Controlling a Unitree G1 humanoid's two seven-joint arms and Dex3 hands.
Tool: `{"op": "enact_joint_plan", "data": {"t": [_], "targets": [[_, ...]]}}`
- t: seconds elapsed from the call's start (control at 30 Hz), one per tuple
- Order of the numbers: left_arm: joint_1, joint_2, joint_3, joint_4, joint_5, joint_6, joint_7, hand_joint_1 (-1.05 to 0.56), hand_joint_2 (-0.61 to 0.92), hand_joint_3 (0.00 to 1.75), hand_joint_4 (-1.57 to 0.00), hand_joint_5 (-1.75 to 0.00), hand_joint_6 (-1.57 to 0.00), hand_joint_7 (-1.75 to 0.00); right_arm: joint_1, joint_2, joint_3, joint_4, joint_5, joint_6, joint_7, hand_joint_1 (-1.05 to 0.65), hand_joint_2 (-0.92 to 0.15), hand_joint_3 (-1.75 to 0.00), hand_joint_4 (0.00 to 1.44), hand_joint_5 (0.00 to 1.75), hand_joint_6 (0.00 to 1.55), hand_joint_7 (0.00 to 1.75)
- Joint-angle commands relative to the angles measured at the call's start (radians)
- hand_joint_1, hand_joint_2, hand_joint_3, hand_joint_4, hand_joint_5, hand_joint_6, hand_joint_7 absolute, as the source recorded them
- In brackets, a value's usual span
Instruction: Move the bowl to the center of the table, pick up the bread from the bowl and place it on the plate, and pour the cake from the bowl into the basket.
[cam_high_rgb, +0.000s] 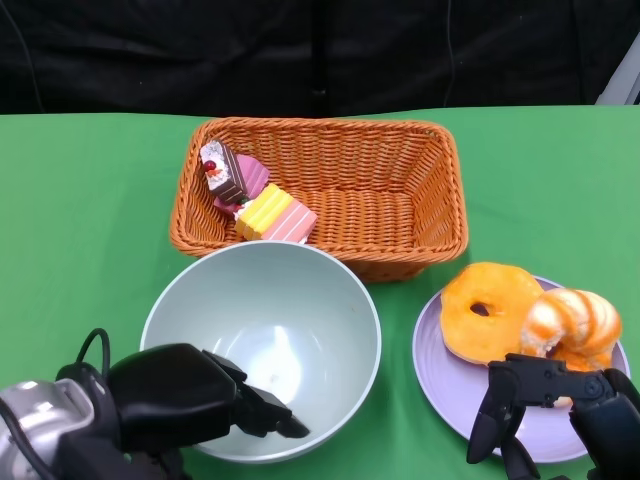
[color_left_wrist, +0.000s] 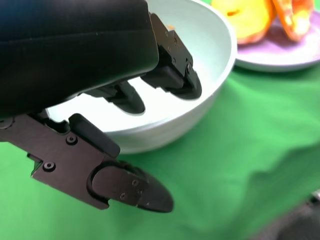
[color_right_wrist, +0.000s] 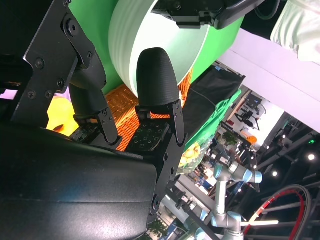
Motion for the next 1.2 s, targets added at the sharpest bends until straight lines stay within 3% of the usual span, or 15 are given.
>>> {"op": "enact_joint_plan", "data": {"t": [0.03, 0.2, 0.3, 0.47, 0.57, 0.73, 0.9, 0.97, 1.03, 1.1, 1.13, 1.17, 1.2], "targets": [[0.017, 0.016, 0.055, -0.055, -0.212, 0.08, -0.121, -0.89, 0.92, 0.31, -0.24, -0.18, -0.3, -0.01, 0.002, -0.003, -0.007, -0.006, 0.015, -0.011, -0.006, 0.37, -0.07, -1.75, 1.04, 1.7, 0.96, 1.4], [0.046, -0.048, 0.148, -0.089, -0.543, 0.248, -0.215, -0.81, 0.92, 0.26, -0.33, -0.25, -0.4, -0.05, 0.005, -0.003, -0.007, -0.011, 0.021, -0.009, -0.002, 0.37, -0.08, -1.75, 1.03, 1.7, 0.95, 1.4], [0.048, -0.059, 0.166, -0.092, -0.573, 0.265, -0.236, -0.79, 0.92, 0.27, -0.36, -0.28, -0.42, -0.06, 0.005, -0.003, -0.006, -0.01, 0.023, -0.01, -0.002, 0.37, -0.08, -1.75, 1.03, 1.69, 0.95, 1.4], [0.074, -0.182, 0.278, -0.096, -0.794, 0.384, -0.206, -0.72, 0.92, 0.39, -0.57, -0.53, -0.52, -0.09, 0.005, -0.002, 0.002, -0.023, 0.029, -0.003, 0.004, 0.37, -0.08, -1.75, 1.02, 1.69, 0.96, 1.41], [0.096, -0.242, 0.322, -0.125, -0.88, 0.472, -0.172, -0.69, 0.92, 0.39, -0.62, -0.66, -0.57, -0.1, 0.008, -0.004, 0.008, -0.039, 0.034, 0.005, 0.012, 0.38, -0.08, -1.75, 1.02, 1.68, 0.96, 1.41], [0.153, -0.295, 0.373, -0.214, -0.971, 0.669, -0.078, -0.64, 0.92, 0.33, -0.63, -0.83, -0.63, -0.13, 0.013, -0.005, 0.029, -0.062, 0.063, 0.024, 0.04, 0.38, -0.1, -1.75, 1.02, 1.69, 0.97, 1.41], [0.191, -0.338, 0.394, -0.276, -1.011, 0.777, -0.016, -0.62, 0.92, 0.31, -0.62, -0.95, -0.67, -0.14, 0.022, -0.003, 0.04, -0.087, 0.091, 0.055, 0.064, 0.38, -0.12, -1.75, 1.01, 1.7, 0.96, 1.41], [0.245, -0.392, 0.415, -0.343, -1.063, 0.866, 0.091, -0.56, 0.92, 0.31, -0.62, -1.02, -0.71, -0.18, 0.023, 0.0, 0.055, -0.114, 0.111, 0.091, 0.082, 0.37, -0.12, -1.75, 1.02, 1.7, 0.95, 1.41], [0.295, -0.437, 0.431, -0.405, -1.095, 0.928, 0.182, -0.47, 0.92, 0.34, -0.63, -1.13, -0.76, -0.24, 0.026, 0.002, 0.069, -0.144, 0.129, 0.142, 0.1, 0.33, -0.12, -1.75, 1.0, 1.74, 0.91, 1.41], [0.324, -0.46, 0.44, -0.444, -1.103, 0.957, 0.228, -0.38, 0.92, 0.44, -0.6, -1.27, -0.63, -0.65, 0.03, 0.002, 0.077, -0.17, 0.138, 0.191, 0.113, 0.27, -0.17, -1.69, 0.94, 1.74, 0.85, 1.4], [0.359, -0.48, 0.441, -0.475, -1.094, 0.962, 0.264, -0.36, 0.92, 0.45, -0.6, -1.28, -0.58, -0.76, 0.039, 0.004, 0.086, -0.197, 0.151, 0.241, 0.125, 0.26, -0.17, -1.68, 0.93, 1.75, 0.84, 1.4], [0.388, -0.497, 0.441, -0.5, -1.089, 0.965, 0.293, -0.32, 0.83, 0.58, -0.58, -1.4, -0.54, -1.01, 0.047, 0.006, 0.093, -0.22, 0.166, 0.286, 0.133, 0.25, -0.2, -1.65, 0.85, 1.71, 0.79, 1.38], [0.409, -0.509, 0.44, -0.517, -1.086, 0.968, 0.314, -0.3, 0.75, 0.71, -0.57, -1.46, -0.52, -1.13, 0.052, 0.008, 0.098, -0.239, 0.177, 0.32, 0.14, 0.25, -0.22, -1.63, 0.81, 1.7, 0.76, 1.38]]}}
